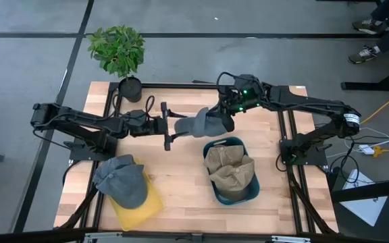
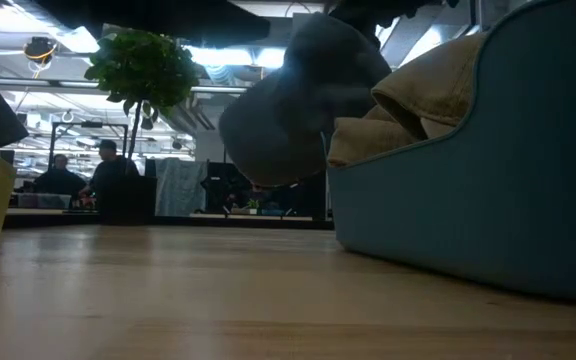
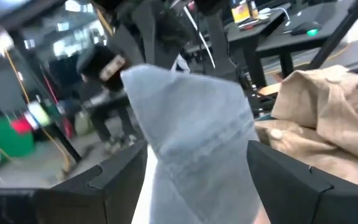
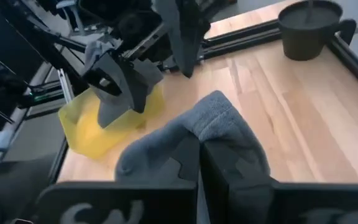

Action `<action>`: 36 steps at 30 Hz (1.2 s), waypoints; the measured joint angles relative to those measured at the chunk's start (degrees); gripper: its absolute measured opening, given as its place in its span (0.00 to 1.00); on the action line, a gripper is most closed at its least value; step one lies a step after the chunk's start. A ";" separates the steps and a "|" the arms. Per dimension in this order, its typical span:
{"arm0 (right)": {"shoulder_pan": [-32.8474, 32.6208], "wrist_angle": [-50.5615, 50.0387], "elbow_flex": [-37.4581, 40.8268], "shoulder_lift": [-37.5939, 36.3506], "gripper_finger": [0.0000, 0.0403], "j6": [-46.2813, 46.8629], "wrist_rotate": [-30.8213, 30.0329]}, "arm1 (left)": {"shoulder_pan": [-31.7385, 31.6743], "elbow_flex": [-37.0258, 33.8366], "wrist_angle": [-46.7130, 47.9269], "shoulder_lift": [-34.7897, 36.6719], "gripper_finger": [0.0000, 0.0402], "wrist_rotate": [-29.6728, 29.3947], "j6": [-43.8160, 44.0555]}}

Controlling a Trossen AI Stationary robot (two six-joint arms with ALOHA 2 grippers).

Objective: Pick & Place hat
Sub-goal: Put the blue cap into the yellow bin

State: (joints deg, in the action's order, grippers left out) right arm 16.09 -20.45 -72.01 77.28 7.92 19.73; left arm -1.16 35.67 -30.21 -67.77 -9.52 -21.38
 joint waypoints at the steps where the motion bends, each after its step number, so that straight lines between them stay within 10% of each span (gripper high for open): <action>1: -0.11 0.01 0.00 0.01 0.02 -0.70 -0.03 | -0.19 0.34 1.28 0.10 0.68 -0.23 2.02; 16: -4.14 4.47 0.00 0.02 0.02 -17.20 7.74 | -6.35 4.82 19.58 0.40 0.64 10.99 18.82; 27: -4.28 6.51 0.00 0.02 0.02 -17.48 3.42 | -7.31 4.82 19.77 0.42 0.06 30.45 25.32; 36: -4.09 5.72 0.00 -0.05 0.11 -12.57 2.52 | -8.26 4.86 22.99 2.23 0.02 25.08 25.67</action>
State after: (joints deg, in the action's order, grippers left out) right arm 12.00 -14.72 -72.01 77.22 -4.65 22.25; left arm -9.42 40.53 -7.22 -65.54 15.56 4.29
